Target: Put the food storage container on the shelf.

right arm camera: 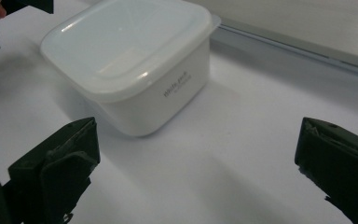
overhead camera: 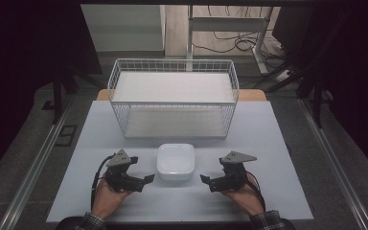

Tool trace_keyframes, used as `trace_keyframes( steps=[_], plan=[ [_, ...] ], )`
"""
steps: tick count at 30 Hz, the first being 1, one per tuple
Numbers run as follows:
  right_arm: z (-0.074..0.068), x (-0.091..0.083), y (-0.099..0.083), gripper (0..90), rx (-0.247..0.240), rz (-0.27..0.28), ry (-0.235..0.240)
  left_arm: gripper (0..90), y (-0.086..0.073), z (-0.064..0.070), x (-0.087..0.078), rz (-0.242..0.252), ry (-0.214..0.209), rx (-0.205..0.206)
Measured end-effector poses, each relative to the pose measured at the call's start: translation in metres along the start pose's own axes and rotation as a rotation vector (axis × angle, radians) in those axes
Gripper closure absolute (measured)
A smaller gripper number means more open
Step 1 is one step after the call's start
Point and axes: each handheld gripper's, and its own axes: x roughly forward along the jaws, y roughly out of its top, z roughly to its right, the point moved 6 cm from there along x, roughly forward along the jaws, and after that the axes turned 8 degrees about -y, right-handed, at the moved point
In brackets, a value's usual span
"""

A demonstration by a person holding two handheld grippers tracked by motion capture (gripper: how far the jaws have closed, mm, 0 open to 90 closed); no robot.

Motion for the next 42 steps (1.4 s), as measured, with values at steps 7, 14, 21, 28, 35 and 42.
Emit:
trace_keyframes(
  steps=[7, 14, 21, 28, 35, 42],
  plan=[
    [-0.009, 0.015, 0.023, 0.0, -0.029, -0.018, 0.007, 3.4, 0.017, 0.000, 0.011, 0.007, -0.017, 0.014],
    [-0.020, 0.037, 0.045, 7.8, -0.072, -0.042, 0.025, 6.1, 0.035, -0.009, 0.029, -0.017, -0.030, 0.022],
    [-0.025, 0.060, 0.052, 6.4, -0.055, -0.091, 0.054, 7.0, 0.033, -0.014, 0.050, -0.040, -0.058, -0.001],
    [-0.028, 0.052, 0.040, 17.9, 0.044, -0.126, 0.164, 19.5, 0.024, -0.003, 0.045, -0.069, -0.164, -0.093],
    [-0.031, 0.030, 0.034, 46.1, 0.088, -0.146, 0.121, 52.1, 0.018, 0.010, 0.023, -0.052, -0.108, -0.124],
    [-0.026, 0.017, 0.038, 69.8, 0.145, -0.103, 0.073, 69.0, 0.021, 0.010, 0.018, -0.004, -0.071, -0.152]
  ],
)
